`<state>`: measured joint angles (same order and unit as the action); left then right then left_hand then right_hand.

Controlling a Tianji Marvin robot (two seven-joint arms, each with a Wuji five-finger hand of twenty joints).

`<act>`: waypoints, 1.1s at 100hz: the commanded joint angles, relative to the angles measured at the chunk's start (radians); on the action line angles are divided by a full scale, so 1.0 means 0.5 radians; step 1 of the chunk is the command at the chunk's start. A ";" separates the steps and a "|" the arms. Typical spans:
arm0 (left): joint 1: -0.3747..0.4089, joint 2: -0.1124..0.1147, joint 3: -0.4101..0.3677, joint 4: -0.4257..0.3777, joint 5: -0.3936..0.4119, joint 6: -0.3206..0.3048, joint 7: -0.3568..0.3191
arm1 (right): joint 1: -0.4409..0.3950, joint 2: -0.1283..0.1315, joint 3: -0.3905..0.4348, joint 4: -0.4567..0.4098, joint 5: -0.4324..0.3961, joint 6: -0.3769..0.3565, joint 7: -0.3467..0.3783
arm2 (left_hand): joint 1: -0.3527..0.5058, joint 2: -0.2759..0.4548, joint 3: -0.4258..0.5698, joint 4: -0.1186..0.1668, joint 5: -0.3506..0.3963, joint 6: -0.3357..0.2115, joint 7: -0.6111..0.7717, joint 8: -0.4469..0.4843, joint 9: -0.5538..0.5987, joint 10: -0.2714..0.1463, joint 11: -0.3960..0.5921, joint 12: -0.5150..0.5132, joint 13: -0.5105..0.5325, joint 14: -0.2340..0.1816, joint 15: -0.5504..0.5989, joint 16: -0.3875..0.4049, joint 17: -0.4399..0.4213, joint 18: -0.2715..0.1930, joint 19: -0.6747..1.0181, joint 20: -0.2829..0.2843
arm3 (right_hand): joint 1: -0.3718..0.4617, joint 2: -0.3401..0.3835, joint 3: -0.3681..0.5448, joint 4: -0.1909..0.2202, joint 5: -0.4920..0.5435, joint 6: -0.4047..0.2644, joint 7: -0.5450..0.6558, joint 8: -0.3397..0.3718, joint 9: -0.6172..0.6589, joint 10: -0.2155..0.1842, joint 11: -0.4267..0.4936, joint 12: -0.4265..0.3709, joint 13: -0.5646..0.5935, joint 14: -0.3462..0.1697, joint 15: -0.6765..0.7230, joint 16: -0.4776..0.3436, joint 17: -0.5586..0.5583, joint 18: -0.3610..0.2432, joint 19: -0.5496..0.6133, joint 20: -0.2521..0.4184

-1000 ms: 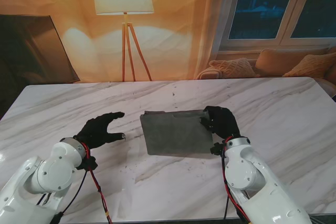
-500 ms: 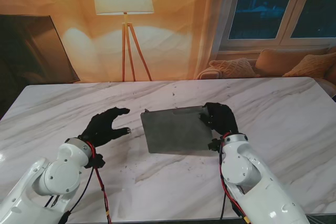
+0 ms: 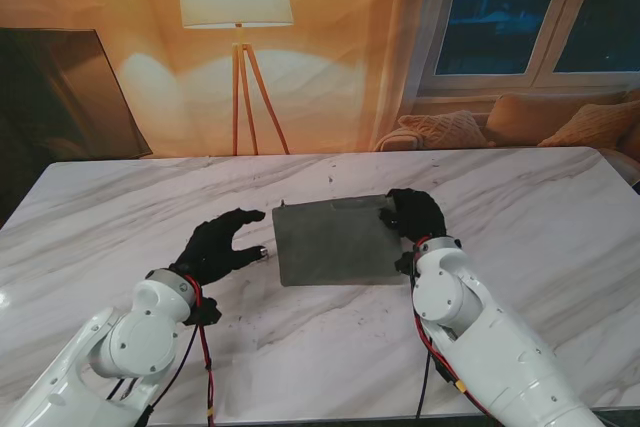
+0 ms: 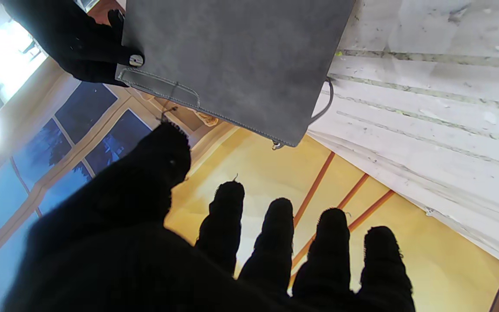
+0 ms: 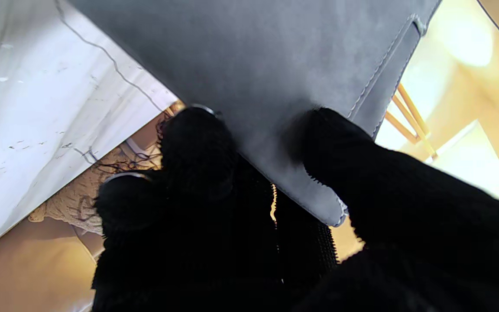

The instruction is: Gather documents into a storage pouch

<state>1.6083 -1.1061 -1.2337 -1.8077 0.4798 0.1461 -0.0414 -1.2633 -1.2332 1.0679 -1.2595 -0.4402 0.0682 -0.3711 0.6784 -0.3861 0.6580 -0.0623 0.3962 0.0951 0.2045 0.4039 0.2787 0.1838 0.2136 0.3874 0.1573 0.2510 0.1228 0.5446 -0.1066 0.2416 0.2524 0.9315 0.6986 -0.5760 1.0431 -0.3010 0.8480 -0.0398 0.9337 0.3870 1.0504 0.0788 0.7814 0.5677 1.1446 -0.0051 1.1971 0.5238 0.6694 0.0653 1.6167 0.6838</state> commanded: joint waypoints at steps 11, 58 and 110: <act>-0.018 -0.026 0.065 0.050 -0.037 0.013 0.001 | 0.074 0.021 -0.058 0.099 0.013 0.066 0.132 | 0.018 0.038 -0.018 0.003 0.051 -0.001 0.018 0.001 0.017 -0.027 0.009 -0.001 -0.042 -0.019 -0.001 -0.002 -0.002 -0.061 -0.013 0.036 | -0.021 0.005 0.083 0.053 -0.140 -0.174 0.028 -0.053 -0.148 -0.008 -0.073 0.005 -0.128 -0.115 -0.073 -0.015 -0.116 -0.049 -0.040 -0.018; -0.090 -0.057 0.173 0.183 -0.199 0.059 0.047 | 0.210 0.036 -0.154 0.285 0.052 0.274 0.339 | 0.026 0.050 -0.033 0.005 0.066 0.002 0.027 0.001 0.035 -0.017 0.015 0.006 -0.042 -0.010 -0.003 0.005 -0.010 -0.066 -0.012 0.046 | -0.676 0.016 0.123 0.349 -1.007 -0.133 -0.826 0.268 -1.528 -0.163 -0.474 -0.307 -1.335 -0.123 -1.151 -0.206 -1.116 -0.155 -1.044 0.018; -0.142 -0.072 0.206 0.232 -0.236 0.076 0.079 | 0.183 0.066 -0.032 0.218 -0.082 0.215 0.272 | 0.032 0.057 -0.043 0.008 0.060 0.006 0.026 -0.002 0.032 -0.011 0.014 0.009 -0.035 -0.006 -0.006 0.011 -0.008 -0.063 -0.013 0.051 | -0.714 0.042 -0.033 0.368 -1.267 -0.194 -0.981 0.238 -1.732 -0.280 -0.819 -0.497 -1.693 -0.165 -1.574 -0.388 -1.313 -0.214 -1.573 0.015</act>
<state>1.5423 -1.1334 -1.1364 -1.7001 0.3634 0.1883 -0.0031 -1.1581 -1.2118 1.0421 -1.1156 -0.4755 0.1833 -0.2528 0.6789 -0.3680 0.6566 -0.0623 0.3977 0.0961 0.2138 0.4039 0.2787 0.1847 0.2192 0.3874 0.1573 0.2525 0.1228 0.5446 -0.1066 0.2417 0.2524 0.9320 0.3715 -0.5621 1.0463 -0.1487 0.2397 -0.1147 0.4598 0.5080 0.2176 -0.0409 0.3679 0.3151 0.3256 -0.0654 0.4199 0.3385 0.0261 -0.0101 0.8495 0.6903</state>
